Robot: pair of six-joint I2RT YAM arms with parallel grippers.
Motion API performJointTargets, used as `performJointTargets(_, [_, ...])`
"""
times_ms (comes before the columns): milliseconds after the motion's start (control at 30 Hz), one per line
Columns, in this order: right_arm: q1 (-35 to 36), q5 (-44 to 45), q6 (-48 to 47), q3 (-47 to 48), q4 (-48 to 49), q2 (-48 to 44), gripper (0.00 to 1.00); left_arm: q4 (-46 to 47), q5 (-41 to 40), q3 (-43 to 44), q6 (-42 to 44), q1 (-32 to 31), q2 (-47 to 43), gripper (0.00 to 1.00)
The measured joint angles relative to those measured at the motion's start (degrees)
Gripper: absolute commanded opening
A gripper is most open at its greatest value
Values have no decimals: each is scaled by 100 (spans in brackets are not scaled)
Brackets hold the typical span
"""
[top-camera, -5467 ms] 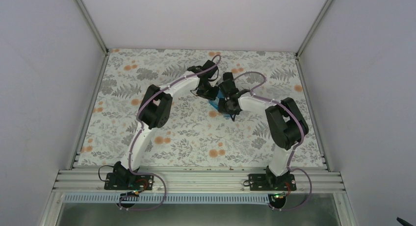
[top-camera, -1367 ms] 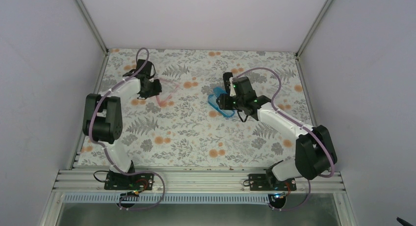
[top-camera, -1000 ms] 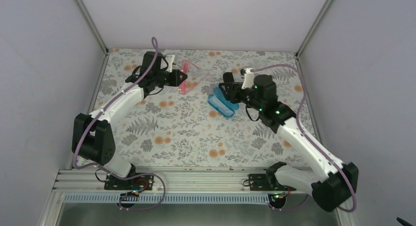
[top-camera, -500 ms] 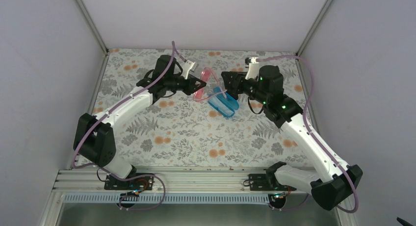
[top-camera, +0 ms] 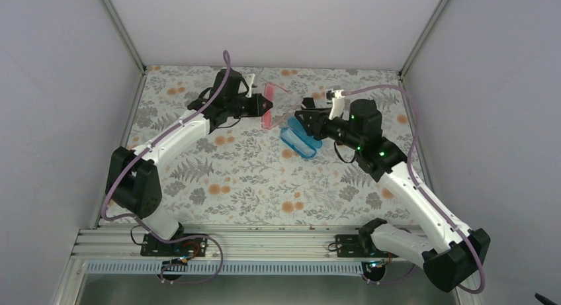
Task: Organize the sunglasses
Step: Fold the sunglasses.
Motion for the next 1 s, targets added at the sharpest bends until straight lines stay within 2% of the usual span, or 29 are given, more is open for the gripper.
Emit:
performJointTargets(133, [90, -173, 33, -304, 267, 157, 34, -98, -2, 179, -868, 0, 44, 7])
performJointTargets(300, [407, 136, 129, -365, 549, 560, 30, 129, 262, 177, -1757, 2, 44, 8])
performJointTargets(433, [501, 310, 168, -317, 734, 872, 23, 409, 560, 92, -2212, 0, 42, 8])
performJointTargets(833, [531, 608, 319, -87, 990, 1578, 16, 627, 938, -13, -2430, 17, 20, 9])
performJointTargets(1000, [533, 605, 323, -55, 953, 1526, 24, 595, 890, -11, -2203, 17, -7, 9])
